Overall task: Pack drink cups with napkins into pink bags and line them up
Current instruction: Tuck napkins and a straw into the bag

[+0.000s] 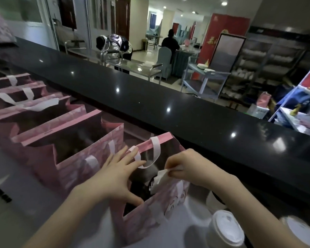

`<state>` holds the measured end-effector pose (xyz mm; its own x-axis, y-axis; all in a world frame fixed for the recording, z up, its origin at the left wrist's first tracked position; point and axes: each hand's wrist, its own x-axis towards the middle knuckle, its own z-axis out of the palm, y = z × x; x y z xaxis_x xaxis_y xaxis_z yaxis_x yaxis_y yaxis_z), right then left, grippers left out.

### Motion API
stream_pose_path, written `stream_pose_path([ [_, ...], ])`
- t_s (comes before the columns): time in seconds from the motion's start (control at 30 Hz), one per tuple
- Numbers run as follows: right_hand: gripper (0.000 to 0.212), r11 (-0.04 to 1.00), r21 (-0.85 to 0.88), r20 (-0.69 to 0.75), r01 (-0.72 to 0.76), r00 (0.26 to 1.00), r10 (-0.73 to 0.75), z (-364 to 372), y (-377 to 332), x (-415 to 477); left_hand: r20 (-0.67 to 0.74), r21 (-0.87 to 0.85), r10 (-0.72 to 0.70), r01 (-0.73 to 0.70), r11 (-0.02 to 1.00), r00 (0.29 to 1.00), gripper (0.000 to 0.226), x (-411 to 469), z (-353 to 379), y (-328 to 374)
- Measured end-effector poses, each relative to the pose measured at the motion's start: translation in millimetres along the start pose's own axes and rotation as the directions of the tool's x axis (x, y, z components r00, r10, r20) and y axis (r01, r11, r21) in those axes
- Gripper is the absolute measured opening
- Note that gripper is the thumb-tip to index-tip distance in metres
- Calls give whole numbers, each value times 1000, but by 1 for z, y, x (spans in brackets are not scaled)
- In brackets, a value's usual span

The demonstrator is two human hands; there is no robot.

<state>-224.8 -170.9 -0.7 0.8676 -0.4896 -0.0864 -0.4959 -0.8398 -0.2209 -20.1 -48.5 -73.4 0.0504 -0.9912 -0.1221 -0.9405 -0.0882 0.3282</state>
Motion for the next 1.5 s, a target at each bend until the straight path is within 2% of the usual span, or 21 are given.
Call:
stream_pose_path([
  [0.13, 9, 989, 146, 132, -13, 991, -6, 14, -9, 22, 43, -76, 31, -28, 997, 999, 125, 1, -1, -5],
  [0.23, 13, 987, 151, 199, -53, 980, 22, 29, -7, 41, 33, -94, 36, -32, 995, 999, 128, -2, -4, -5],
  [0.33, 34, 990, 55, 165, -130, 979, 119, 42, 6, 50, -17, -139, 34, -36, 990, 999, 125, -6, -5, -3],
  [0.4, 39, 989, -12, 102, -148, 984, 148, 45, 15, 47, -36, -159, 32, -37, 987, 999, 122, -8, -5, -1],
  [0.47, 38, 989, 17, 39, -145, 989, 144, 42, 22, 36, -57, -158, 27, -36, 987, 998, 116, -9, -4, 4],
  [0.6, 41, 989, 112, -177, -92, 978, 111, 29, 37, -5, -248, -145, -35, -2, 989, 968, 86, -4, -2, 25],
  [0.7, 40, 982, 176, -309, -67, 944, 119, 19, 55, -51, -480, -105, -52, 2, 995, 876, 52, 6, -4, 57],
  [0.8, 32, 977, 179, -357, -120, 917, 178, 12, 88, -113, -613, -136, 34, -147, 980, 789, 29, 21, 1, 107],
  [0.87, 27, 960, 197, -349, -199, 901, 259, 11, 114, -155, -623, -178, 114, -283, 943, 774, 19, 28, 4, 146],
  [0.93, 22, 923, 237, -334, -302, 867, 369, 12, 146, -211, -585, -185, 215, -386, 904, 782, 16, 40, 15, 199],
  [1.03, 18, 840, 286, -302, -460, 789, 535, 22, 193, -297, -454, -205, 355, -483, 851, 817, 16, 62, 44, 281],
  [1.17, 15, 688, 348, -282, -637, 629, 725, 42, 245, -407, -274, -211, 522, -580, 787, 808, 10, 90, 100, 384],
  [1.23, 15, 591, 360, -246, -722, 538, 807, 56, 265, -456, -175, -199, 601, -626, 754, 780, 9, 101, 131, 434],
  [1.33, 15, 443, 372, -180, -815, 405, 896, 83, 288, -515, -33, -153, 715, -710, 687, 699, 12, 117, 179, 503],
  [1.5, 31, 222, 412, -50, -884, 221, 974, 129, 308, -572, 174, -78, 773, -775, 628, 609, 20, 134, 258, 592],
])
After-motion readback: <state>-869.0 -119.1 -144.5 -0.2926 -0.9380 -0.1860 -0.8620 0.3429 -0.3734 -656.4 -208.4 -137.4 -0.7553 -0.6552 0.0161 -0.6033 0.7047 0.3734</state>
